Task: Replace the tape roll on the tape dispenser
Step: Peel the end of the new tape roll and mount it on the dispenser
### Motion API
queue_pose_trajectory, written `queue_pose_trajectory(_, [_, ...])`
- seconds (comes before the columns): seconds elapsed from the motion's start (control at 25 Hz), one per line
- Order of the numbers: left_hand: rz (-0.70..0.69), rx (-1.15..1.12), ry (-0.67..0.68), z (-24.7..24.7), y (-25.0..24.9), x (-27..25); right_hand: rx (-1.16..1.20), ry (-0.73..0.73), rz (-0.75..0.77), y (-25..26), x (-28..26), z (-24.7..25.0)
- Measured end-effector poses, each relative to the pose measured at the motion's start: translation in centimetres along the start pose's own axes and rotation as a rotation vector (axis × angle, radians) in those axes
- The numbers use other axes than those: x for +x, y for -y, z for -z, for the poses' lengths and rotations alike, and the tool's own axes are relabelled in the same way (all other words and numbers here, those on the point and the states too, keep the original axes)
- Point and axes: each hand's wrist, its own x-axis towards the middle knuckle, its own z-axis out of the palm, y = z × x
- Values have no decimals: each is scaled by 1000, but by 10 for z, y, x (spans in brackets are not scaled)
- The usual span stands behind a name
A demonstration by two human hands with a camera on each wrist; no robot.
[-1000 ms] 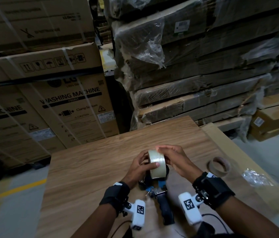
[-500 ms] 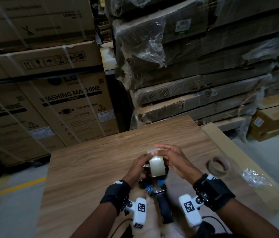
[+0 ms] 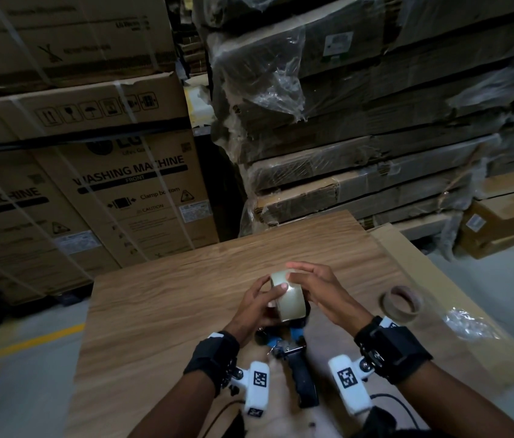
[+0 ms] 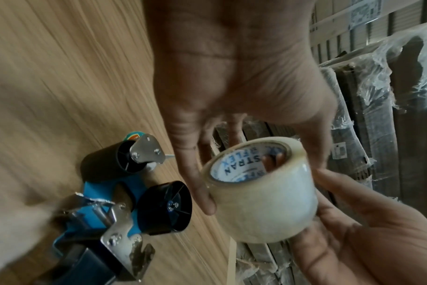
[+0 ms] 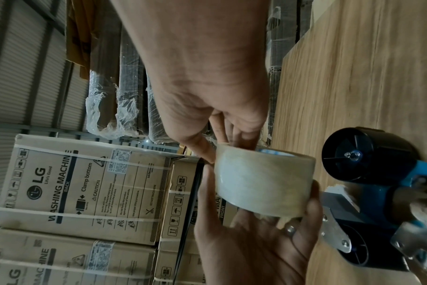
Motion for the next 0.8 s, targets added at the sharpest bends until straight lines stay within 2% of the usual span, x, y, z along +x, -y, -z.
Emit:
queue_pose_trajectory(0.12, [132,30,-74,-5,2,1,-56,-2,1,-1,-3,0])
queue_pose_trajectory(0.16, [137,28,-72,-6,2,1,-67,-5,0,-2,-2,1])
queue_pose_trajectory(0.36, [-76,17,46,-3,4,-2,14,-108,-14,-10,2,5])
queue_pose_trajectory(0.48, [-91,46,50,-1,5,0,21,-94,-7,-10,2,6])
queue_pose_trajectory(0.8, [145,36,-60,-8,6,2,-101,34,5,-12,-5,10])
